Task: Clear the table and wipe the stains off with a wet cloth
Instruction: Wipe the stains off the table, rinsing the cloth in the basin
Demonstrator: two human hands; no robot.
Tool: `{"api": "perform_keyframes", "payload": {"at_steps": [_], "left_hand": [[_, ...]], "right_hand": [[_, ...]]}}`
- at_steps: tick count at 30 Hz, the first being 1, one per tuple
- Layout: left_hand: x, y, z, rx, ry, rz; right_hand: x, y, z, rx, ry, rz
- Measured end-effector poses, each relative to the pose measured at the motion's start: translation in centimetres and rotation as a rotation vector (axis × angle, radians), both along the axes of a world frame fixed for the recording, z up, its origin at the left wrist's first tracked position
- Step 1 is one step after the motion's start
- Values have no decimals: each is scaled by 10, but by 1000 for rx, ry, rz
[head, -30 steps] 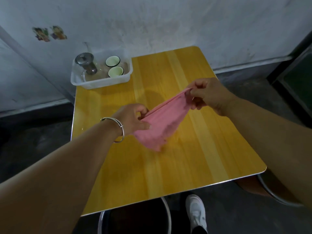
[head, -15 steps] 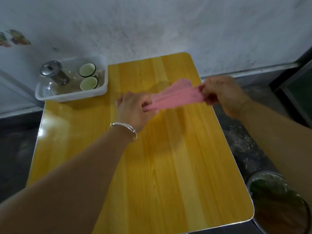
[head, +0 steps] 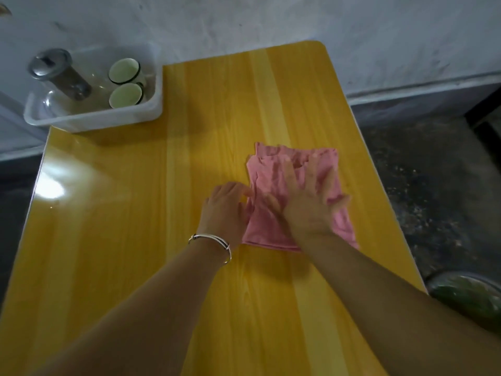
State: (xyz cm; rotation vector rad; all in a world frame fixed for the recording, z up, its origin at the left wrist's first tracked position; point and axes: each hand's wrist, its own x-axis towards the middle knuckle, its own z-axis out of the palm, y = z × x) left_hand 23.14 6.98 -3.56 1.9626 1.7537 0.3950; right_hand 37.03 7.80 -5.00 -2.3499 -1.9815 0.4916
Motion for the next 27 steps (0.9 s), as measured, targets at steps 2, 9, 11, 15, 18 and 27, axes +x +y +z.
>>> {"api": "perform_keyframes", "payload": {"at_steps": [2, 9, 11, 15, 18, 27], "left_hand": [[-4, 0, -15, 69, 46, -1], [-12, 19, -53, 196, 179, 49], [-14, 27, -56, 181, 219, 61], [-21, 34, -65, 122, 291, 54], [-19, 32, -67, 132, 279, 54], [-21, 35, -74, 261, 135, 128]], "right_hand": [[-17, -3, -14, 34, -8, -30], [-25, 0, -36, -38, -94, 40], [-22, 7, -36, -25, -101, 25], [-12, 33, -37, 24, -100, -53], [-7, 57, -40, 54, -123, -123], [-68, 119, -39, 79, -93, 316]]}}
